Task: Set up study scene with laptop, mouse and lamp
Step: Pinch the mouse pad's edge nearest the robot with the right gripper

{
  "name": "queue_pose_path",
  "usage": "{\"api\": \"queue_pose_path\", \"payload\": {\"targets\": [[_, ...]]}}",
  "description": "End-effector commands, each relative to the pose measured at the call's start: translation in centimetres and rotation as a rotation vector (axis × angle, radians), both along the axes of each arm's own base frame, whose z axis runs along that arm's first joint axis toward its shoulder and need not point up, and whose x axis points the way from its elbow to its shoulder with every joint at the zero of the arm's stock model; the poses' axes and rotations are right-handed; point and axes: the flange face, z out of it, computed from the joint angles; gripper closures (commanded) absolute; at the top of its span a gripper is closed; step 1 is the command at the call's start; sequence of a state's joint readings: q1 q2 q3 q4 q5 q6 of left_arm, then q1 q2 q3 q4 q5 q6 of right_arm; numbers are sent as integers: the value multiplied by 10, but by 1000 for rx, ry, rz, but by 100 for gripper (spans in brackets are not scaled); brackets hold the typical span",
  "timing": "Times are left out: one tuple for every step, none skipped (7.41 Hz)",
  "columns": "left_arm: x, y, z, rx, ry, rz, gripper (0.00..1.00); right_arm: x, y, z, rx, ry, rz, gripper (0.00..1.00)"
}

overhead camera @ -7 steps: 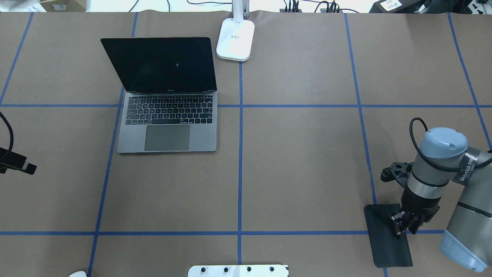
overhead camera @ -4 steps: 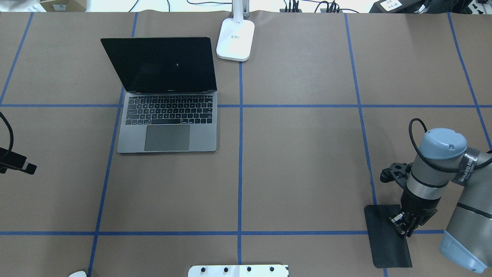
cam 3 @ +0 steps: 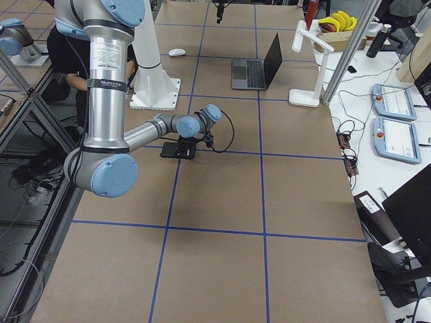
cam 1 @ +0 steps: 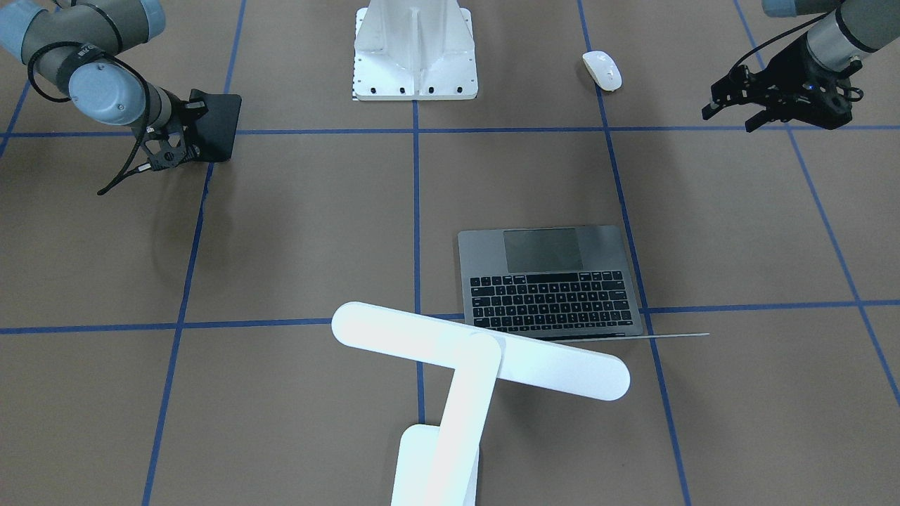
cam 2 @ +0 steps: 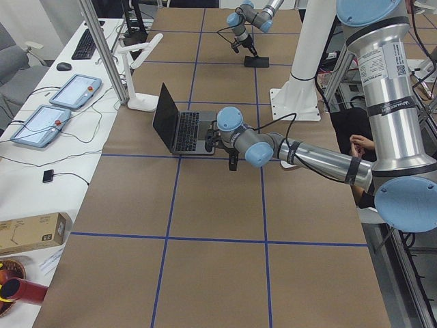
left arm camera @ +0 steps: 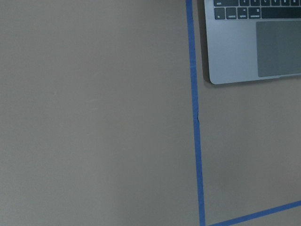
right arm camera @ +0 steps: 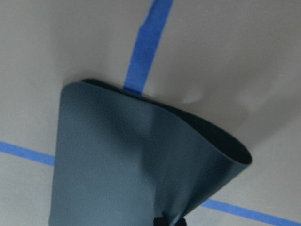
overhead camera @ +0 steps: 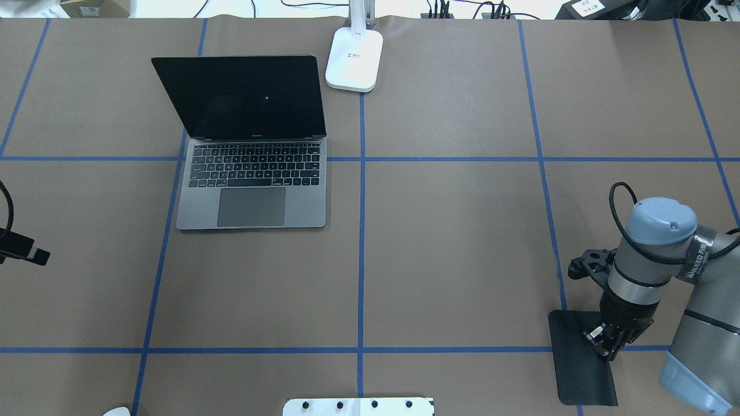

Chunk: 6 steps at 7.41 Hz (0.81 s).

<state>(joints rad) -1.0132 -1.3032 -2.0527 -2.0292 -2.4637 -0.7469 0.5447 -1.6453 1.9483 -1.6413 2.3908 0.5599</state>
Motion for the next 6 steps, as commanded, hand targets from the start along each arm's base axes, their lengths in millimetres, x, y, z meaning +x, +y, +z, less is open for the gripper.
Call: {"api": "queue_pose_path", "payload": {"targets": [[-1,1,1,0,1,0,3,3,-2,-8,14,-12,7,87],[-1,1,1,0,1,0,3,5,-3,-11,28,-13,13,88],[-1,1,0,1,2,-2,3,9,-8,-14,51,-8,29,88],[-2,2,-3,4,5,-1,3,14,-13,-17,76,-3,48,88],[-2,2,-3,-1,9,2,3,18,-17,-18,79,-4,61,88],[-2,3,-3,-1,9,2,3,26,-23,-30,93,-24,80,88]]}}
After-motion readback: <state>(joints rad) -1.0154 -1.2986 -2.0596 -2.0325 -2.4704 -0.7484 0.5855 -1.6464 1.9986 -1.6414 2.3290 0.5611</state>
